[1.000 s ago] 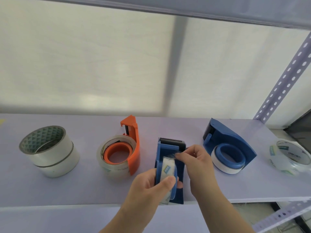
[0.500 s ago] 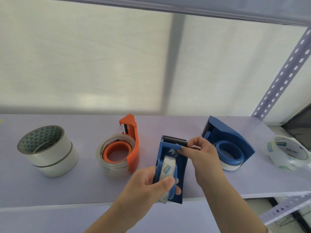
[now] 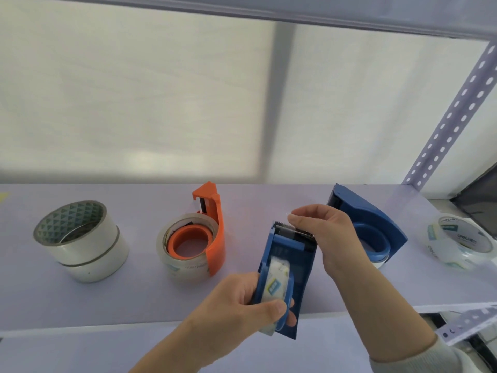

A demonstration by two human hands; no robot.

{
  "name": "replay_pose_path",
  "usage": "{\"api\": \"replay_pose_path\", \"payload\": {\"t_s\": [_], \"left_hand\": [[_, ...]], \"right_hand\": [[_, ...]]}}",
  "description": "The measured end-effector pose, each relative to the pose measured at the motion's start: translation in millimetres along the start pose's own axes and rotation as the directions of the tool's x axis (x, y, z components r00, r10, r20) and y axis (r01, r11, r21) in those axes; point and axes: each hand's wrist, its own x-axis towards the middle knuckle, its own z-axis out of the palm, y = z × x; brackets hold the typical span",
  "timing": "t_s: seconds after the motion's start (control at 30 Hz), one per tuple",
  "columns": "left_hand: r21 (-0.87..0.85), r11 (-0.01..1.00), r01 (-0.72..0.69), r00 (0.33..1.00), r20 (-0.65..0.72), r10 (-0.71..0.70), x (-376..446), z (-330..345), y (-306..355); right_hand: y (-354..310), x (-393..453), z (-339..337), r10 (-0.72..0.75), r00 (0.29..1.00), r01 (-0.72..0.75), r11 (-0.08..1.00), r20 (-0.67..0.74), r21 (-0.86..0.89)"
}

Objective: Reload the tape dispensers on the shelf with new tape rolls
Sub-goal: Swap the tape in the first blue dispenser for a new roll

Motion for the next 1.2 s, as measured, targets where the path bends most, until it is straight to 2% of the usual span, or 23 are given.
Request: {"api": "replay_pose_path", "payload": {"t_s": [0.23, 0.37, 0.43, 0.57, 0.7, 0.8, 0.9, 1.0, 1.2], "left_hand": [[0.084, 0.994, 0.077, 0.996, 0.036, -0.080, -1, 2, 1], [0.110, 0.991, 0.075, 0.996, 0.032, -0.079, -2, 1, -1], [0.078, 0.994, 0.072, 0.997, 0.005, -0.073, -1, 2, 0], [-0.127, 0.986, 0.107, 0.994, -0.019, -0.110, -2, 4, 2], [-0.002, 0.997, 0.078, 0.996, 0.035, -0.078, -5, 0, -2], [-0.040, 0.996, 0.084, 0.995, 0.054, -0.082, -5, -2, -3], [-0.178, 0.980, 0.091, 0.996, 0.007, -0.092, -4, -1, -5], [-0.211, 0.977, 0.025, 0.997, -0.064, -0.040, -6, -5, -5], [-0.170, 0.977, -0.128, 0.991, -0.053, 0.121, -15, -13, 0]], "right_hand": [[-4, 10, -2, 0.070, 0.996, -0.065, 0.993, -0.047, 0.103], [-3, 18, -4, 0.091, 0.993, -0.080, 0.987, -0.075, 0.142], [-2, 21, -3, 0.104, 0.992, -0.093, 0.986, -0.073, 0.140], [1, 24, -4, 0.112, 0.990, -0.098, 0.983, -0.081, 0.157], [-3, 29, -11, 0.133, 0.985, -0.096, 0.953, -0.114, 0.287], [0, 30, -14, 0.130, 0.988, -0.096, 0.944, -0.087, 0.316], [4, 30, -16, 0.102, 0.994, -0.083, 0.914, -0.027, 0.396], [4, 29, -20, 0.128, 0.991, -0.125, 0.874, 0.026, 0.469], [3, 18, -15, 0.273, 0.957, -0.272, 0.720, 0.100, 0.638]]}}
